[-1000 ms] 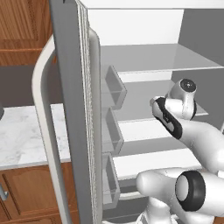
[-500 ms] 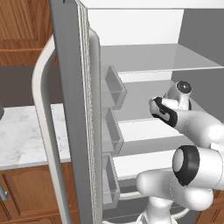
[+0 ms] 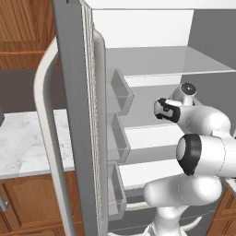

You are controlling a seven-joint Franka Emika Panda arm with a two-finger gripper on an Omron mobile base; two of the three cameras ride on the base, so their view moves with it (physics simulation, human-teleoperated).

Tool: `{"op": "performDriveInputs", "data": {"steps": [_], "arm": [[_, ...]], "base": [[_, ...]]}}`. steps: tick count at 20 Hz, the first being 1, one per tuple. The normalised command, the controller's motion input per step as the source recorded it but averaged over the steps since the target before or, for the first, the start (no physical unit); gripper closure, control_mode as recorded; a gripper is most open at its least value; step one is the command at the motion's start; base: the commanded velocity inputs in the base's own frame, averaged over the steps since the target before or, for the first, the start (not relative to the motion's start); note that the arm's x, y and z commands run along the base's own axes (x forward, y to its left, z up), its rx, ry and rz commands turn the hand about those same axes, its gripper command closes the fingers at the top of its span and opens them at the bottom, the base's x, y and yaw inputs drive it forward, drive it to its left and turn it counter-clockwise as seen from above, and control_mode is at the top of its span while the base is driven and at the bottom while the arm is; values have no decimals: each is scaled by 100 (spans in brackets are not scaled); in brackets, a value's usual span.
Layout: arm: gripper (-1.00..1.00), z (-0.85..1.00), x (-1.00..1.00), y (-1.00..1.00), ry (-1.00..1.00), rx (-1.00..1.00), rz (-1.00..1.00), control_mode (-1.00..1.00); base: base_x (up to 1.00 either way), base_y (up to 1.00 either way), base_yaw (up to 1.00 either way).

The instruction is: Retrieve the banana and peach from the fridge and place them into the bowl on the dining table.

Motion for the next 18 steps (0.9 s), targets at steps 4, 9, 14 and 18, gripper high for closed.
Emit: {"op": "performDriveInputs", "data": {"steps": [4, 9, 14, 18], "arm": [[-100, -36, 1, 0, 7, 0, 0, -100], [-100, -46, -16, 0, 4, 0, 0, -100], [-100, -47, -33, 0, 3, 0, -2, -100], [-100, -51, -40, 0, 0, 0, -2, -100]], "base": [[0, 0, 0], [0, 0, 0], [0, 0, 0], [0, 0, 0]]}}
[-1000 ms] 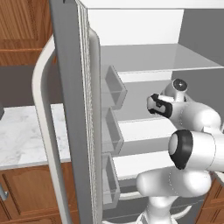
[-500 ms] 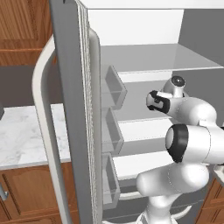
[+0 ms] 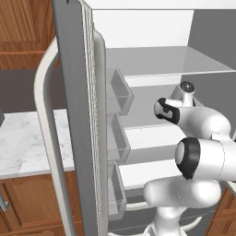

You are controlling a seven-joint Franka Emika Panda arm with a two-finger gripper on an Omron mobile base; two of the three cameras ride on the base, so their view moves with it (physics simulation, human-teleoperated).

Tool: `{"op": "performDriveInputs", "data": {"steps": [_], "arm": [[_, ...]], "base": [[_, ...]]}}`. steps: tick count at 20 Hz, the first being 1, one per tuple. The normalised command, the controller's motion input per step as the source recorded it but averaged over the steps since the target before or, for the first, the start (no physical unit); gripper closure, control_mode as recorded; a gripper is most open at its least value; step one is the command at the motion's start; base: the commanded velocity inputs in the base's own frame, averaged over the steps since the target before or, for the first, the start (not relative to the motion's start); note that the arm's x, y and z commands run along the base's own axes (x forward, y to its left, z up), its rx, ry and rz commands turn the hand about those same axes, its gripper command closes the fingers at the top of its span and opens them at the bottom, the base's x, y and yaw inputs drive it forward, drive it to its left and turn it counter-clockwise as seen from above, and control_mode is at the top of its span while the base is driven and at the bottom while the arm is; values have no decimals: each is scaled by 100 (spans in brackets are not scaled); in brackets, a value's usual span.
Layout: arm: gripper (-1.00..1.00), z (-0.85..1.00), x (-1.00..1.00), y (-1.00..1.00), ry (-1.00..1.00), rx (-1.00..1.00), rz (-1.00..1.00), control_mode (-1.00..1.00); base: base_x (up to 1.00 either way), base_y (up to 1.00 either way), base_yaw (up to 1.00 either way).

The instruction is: Retrieve the banana and peach from the fridge and place them into the bowl on the dining table.

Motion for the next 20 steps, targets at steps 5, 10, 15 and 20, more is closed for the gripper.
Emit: {"op": "performDriveInputs", "data": {"steps": [5, 10, 15, 20], "arm": [[-100, -39, 5, 0, 0, 1, 0, -100], [-100, -25, 27, -4, 0, 3, 0, -100], [-100, -34, 4, -2, 0, 1, 0, -100], [100, -57, -27, 0, 5, 0, 0, -100]], "base": [[0, 0, 0], [0, 0, 0], [0, 0, 0], [0, 0, 0]]}}
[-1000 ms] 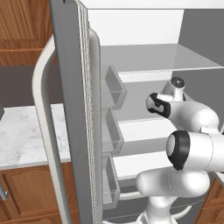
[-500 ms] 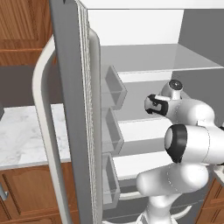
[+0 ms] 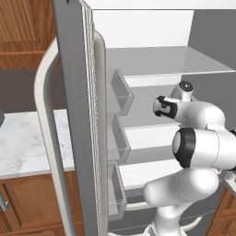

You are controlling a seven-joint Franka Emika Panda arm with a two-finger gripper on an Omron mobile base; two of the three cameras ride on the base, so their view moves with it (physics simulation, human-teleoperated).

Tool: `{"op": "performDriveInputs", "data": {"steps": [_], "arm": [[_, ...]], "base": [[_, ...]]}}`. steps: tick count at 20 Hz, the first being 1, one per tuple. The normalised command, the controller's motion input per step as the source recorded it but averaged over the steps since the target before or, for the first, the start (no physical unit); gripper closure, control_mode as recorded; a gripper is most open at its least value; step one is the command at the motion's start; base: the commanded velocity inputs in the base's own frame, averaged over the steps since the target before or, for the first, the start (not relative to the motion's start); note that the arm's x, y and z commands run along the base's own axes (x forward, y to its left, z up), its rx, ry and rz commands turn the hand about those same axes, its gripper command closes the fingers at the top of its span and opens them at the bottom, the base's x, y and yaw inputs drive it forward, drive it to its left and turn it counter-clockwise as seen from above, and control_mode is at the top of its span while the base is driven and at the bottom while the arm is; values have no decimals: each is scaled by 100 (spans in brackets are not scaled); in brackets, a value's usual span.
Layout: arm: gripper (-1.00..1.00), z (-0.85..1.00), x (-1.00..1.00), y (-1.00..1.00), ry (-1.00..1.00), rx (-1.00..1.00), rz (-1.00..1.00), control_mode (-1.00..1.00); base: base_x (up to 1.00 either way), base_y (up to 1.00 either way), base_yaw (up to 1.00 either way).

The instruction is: Retrieve the banana and peach from the fridge and place them into the bowl on the dining table.

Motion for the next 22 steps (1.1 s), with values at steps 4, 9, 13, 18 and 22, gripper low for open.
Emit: {"op": "performDriveInputs", "data": {"steps": [4, 9, 13, 18, 22], "arm": [[100, -16, 0, 0, 2, 0, 0, -100], [100, 31, -81, -4, -13, 0, 1, -100], [100, 96, -100, 0, -25, -1, 6, -100], [100, 100, -100, 11, -14, -11, 7, -100], [100, 100, -100, 25, -3, -13, 5, -100]], "base": [[0, 0, 0], [0, 0, 0], [0, 0, 0], [0, 0, 0], [0, 0, 0]]}}
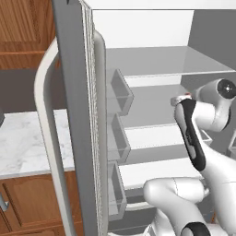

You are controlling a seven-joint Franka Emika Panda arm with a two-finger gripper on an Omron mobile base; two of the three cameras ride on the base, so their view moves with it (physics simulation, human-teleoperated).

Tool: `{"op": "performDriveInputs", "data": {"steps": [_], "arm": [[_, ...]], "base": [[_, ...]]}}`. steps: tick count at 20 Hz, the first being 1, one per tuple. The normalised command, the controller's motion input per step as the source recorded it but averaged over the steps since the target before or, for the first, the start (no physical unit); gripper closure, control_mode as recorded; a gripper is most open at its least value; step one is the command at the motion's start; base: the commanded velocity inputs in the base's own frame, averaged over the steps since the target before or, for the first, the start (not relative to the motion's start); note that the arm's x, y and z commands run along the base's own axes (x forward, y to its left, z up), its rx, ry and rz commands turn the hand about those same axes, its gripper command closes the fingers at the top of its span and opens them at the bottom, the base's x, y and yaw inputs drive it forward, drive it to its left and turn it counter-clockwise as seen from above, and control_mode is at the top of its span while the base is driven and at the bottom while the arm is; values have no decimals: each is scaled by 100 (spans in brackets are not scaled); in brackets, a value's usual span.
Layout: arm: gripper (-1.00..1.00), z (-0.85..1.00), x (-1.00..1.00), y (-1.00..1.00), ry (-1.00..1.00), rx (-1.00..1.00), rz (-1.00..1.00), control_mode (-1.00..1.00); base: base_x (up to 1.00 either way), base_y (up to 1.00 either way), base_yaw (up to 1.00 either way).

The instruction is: Retrieve the banana and peach from the fridge and place them into the bowl on the dining table.

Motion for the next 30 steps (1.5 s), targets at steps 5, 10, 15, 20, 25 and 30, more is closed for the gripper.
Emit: {"op": "performDriveInputs", "data": {"steps": [5, 10, 15, 20, 25, 30], "arm": [[100, 81, -100, 28, 0, -13, 6, -100], [100, 31, -100, 16, -1, -9, 9, -100], [100, 0, -95, 3, -15, -2, 6, -100], [100, 0, -9, 0, 0, 0, 0, -100], [100, 0, 0, 0, 0, 0, 0, 100], [100, 0, 0, 0, 0, 0, 0, 100]], "base": [[0, 0, 0], [0, 0, 0], [0, 0, 0], [0, 0, 0], [-23, 0, 0], [-95, 0, -1]]}}
